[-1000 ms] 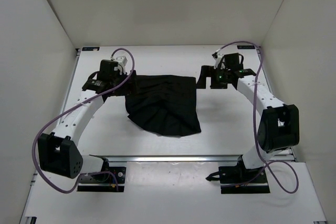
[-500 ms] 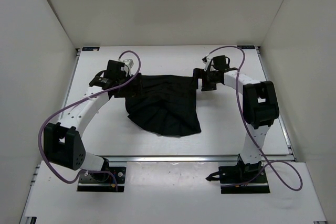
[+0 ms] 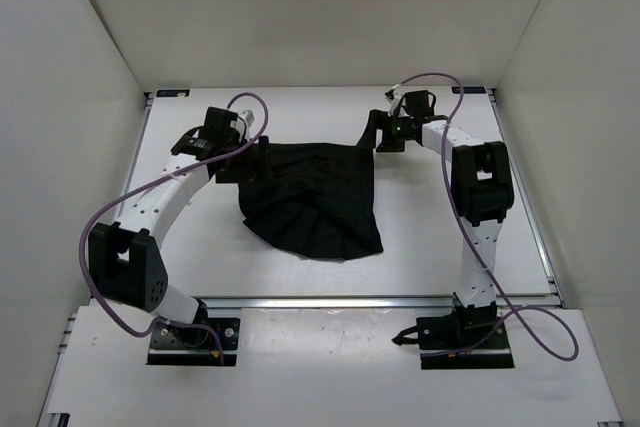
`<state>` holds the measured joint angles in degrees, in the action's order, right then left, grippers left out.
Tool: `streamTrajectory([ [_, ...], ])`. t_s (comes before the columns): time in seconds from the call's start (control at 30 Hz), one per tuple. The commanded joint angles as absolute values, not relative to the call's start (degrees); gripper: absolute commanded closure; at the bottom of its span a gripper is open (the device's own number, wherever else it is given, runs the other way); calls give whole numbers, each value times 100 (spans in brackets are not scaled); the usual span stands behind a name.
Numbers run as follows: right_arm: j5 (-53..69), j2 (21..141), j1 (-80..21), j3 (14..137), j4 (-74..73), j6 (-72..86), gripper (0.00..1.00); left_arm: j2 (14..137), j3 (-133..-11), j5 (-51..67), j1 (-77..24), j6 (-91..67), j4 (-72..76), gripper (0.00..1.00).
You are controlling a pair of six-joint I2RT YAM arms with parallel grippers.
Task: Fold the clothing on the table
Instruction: Flatten the skirt out
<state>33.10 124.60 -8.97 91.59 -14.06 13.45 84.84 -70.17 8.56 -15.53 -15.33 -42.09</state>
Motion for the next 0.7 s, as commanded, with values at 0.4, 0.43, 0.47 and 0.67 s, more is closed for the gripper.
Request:
streamTrajectory([
  [0.4,3270,13078,-993,10265,-2055,1117,100,8754,-7470,967,-1521,-1503,-4262,1],
  [0.43,3174,13130,-976,10431,-2161,1055,100,8763,-7479,949,-1538,-1494,-4263,1],
  [0.47,3129,13087,-976,10563,-2171,1037,100,8728,-7497,949,-1521,-1503,-4245,2],
  [0.67,2857,12727,-677,11652,-2742,923,99,8780,-7453,1054,-1529,-1564,-3982,1],
])
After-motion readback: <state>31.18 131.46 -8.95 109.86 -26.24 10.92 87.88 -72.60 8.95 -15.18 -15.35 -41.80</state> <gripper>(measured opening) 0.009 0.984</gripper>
